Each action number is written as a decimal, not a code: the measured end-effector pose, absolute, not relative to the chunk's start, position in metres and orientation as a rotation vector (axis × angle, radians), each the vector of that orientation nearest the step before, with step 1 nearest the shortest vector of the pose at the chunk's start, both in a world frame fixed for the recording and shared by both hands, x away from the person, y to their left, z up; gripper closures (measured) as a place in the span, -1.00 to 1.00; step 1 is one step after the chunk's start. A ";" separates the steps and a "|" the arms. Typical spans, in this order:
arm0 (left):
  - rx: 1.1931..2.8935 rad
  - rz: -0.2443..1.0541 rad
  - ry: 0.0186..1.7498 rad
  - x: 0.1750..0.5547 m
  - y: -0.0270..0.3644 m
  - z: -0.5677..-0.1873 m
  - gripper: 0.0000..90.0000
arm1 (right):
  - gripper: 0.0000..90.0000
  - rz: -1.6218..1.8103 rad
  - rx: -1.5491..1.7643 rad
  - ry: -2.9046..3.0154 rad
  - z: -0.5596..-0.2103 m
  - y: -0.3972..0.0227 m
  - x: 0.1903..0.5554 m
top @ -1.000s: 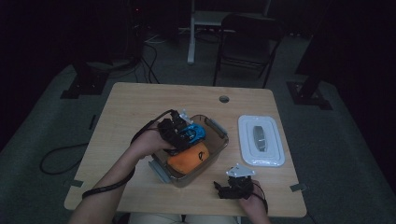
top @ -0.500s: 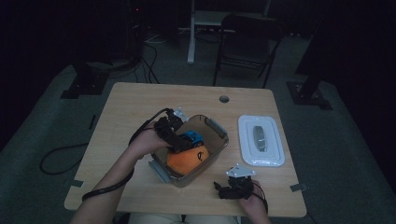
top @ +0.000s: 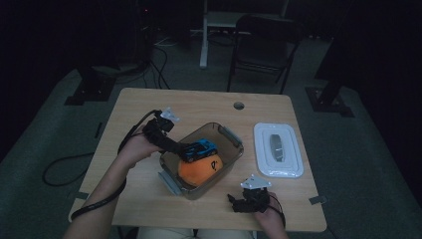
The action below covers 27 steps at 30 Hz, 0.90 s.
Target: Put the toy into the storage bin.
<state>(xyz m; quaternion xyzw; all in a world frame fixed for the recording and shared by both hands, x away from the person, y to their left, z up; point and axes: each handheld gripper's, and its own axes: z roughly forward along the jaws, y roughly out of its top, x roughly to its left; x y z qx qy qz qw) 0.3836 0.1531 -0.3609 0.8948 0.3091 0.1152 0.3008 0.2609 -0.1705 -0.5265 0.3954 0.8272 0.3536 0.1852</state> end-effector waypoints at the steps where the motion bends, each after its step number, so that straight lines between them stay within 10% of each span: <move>1: 2.368 0.309 0.827 0.384 0.156 -0.361 -0.67 | -0.76 0.995 1.114 2.331 -0.527 -0.171 0.261; 27: 2.241 0.396 1.069 0.414 0.229 -0.451 -0.67 | -0.72 1.100 1.170 2.308 -0.517 -0.189 0.267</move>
